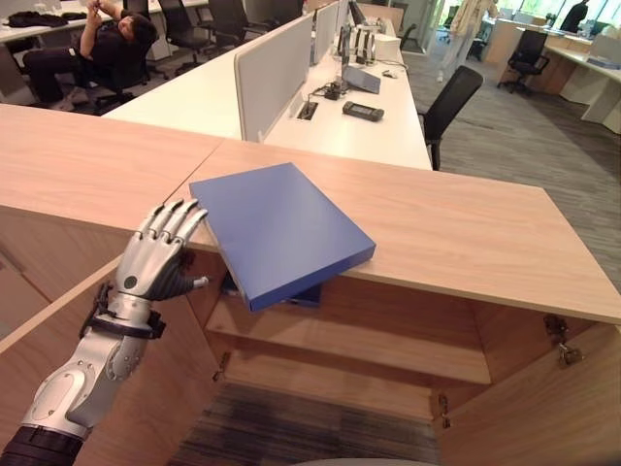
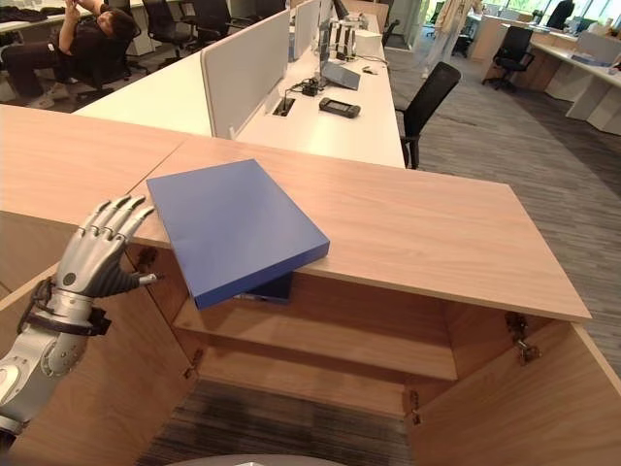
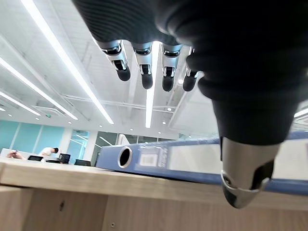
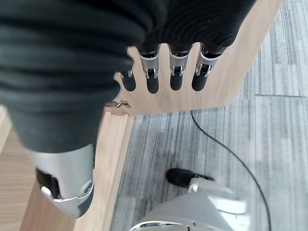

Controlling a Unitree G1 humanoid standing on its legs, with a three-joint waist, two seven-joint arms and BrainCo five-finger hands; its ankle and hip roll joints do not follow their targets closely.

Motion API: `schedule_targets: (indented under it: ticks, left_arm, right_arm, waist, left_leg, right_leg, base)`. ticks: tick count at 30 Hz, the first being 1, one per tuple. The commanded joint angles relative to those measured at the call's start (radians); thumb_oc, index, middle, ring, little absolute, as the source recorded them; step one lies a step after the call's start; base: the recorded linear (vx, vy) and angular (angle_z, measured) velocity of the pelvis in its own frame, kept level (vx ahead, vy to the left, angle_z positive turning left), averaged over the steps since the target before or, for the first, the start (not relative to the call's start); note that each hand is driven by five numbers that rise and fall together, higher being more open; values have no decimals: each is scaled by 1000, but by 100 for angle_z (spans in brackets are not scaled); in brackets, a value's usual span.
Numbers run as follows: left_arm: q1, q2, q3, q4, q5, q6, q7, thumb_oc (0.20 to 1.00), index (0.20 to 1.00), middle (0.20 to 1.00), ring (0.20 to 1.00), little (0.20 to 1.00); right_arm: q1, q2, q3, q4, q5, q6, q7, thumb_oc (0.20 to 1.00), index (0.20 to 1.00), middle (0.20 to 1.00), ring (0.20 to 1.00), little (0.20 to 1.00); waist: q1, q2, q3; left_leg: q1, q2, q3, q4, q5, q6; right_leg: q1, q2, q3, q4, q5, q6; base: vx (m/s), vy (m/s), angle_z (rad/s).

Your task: Put the empty folder in the office cabinet

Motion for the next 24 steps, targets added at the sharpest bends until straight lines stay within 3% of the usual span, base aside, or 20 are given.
schedule_targets:
  ticks: [1,24]
  left_arm:
    - [-98,41,-6,-7,0,-23,-4,1000,1000,1000,1000,1000]
    - [-210,21,-167,103,51,-3,-32,1000,1000,1000,1000,1000]
  right_arm:
    - [-68,-15,9,52,23,-8,2,1000,1000,1000,1000,1000]
    - [-67,-27,2,57,26,-8,-6,1000,1000,1000,1000,1000]
  waist:
    - [-5,-9,14]
    - [-28,-11,8]
  left_leg:
    - [1,-47,-35,12,-118,34]
    - [11,-46,-24,12,-121,35]
  right_leg:
    - [3,41,-21,9,-36,42]
    - [1,45,-12,9,-33,43]
  base:
    - [0,0,0]
    - [-1,0,-1]
